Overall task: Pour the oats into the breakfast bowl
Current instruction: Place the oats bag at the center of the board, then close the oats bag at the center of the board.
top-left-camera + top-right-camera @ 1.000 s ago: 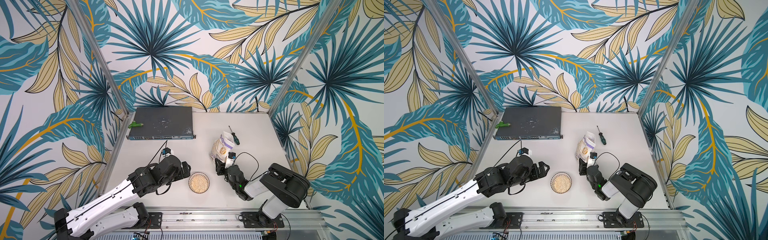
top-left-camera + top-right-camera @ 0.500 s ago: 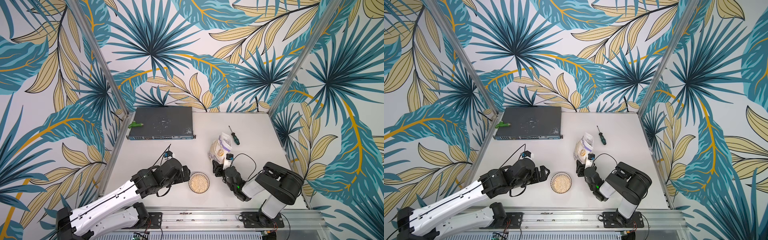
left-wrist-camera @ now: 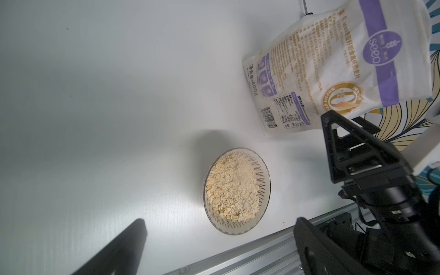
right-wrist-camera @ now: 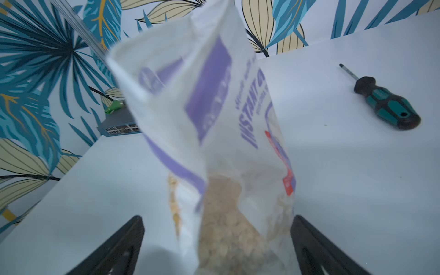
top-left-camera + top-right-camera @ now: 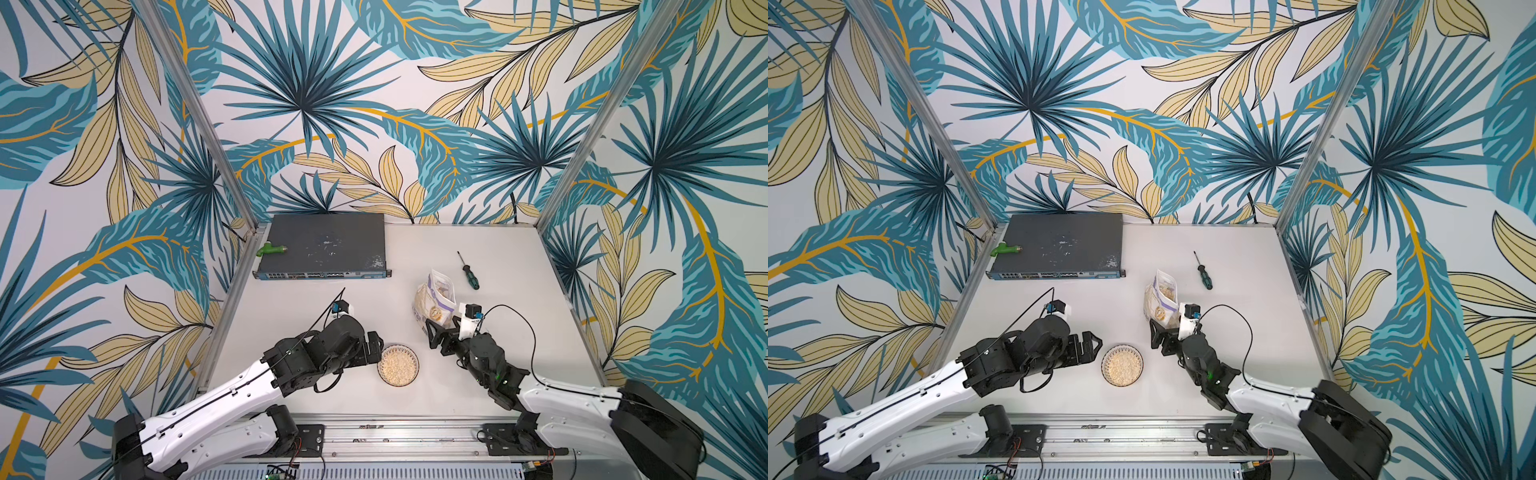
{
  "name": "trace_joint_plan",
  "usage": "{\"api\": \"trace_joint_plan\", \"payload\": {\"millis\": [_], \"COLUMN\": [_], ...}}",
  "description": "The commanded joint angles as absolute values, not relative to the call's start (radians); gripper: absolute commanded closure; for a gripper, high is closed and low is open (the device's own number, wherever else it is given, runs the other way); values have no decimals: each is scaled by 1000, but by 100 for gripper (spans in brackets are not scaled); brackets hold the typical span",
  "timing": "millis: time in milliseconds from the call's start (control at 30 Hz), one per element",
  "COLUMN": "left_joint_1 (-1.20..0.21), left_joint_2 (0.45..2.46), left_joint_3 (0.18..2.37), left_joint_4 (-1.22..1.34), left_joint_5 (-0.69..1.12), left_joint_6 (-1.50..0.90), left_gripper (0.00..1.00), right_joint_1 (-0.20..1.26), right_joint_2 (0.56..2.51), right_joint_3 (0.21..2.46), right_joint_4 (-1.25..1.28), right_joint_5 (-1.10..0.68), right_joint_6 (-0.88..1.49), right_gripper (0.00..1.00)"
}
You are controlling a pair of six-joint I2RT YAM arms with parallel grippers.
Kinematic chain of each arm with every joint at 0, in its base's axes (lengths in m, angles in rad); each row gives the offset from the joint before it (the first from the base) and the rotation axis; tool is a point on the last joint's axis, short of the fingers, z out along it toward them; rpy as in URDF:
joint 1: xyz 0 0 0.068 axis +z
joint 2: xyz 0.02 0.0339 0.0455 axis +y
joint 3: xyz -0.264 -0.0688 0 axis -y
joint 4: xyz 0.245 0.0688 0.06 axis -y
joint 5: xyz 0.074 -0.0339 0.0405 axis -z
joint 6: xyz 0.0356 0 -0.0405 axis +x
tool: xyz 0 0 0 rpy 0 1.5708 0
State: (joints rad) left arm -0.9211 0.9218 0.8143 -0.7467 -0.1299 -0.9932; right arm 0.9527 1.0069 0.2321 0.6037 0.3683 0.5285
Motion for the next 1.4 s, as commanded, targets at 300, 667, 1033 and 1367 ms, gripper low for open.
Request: {"api": "trace_joint_plan", "payload": {"millis": [300,667,1033,1367], "left_joint_1": [-918,-918,-917,-917], "left_joint_2": [1027,1019,967,970], "left_joint_3": [973,944,907,910], "left_joint_4": [-729,-730,-732,-723], "left_joint_5": [-127,-120,-130,-128], "left_joint_6": [-769,-809,-847,-841], "left_gripper": [0,0,0,0], "right_joint_1": [941,686,684,684], "right_joint_2": [781,1114,1117,1215], "right_joint_3": [722,1011,1092,1048], "right_joint_4": [-459,-606,-545,-570], "right_joint_5": [393,77,105,42], "right_joint_6": [515,333,317,293], "right_gripper": [3,18,16,19]}}
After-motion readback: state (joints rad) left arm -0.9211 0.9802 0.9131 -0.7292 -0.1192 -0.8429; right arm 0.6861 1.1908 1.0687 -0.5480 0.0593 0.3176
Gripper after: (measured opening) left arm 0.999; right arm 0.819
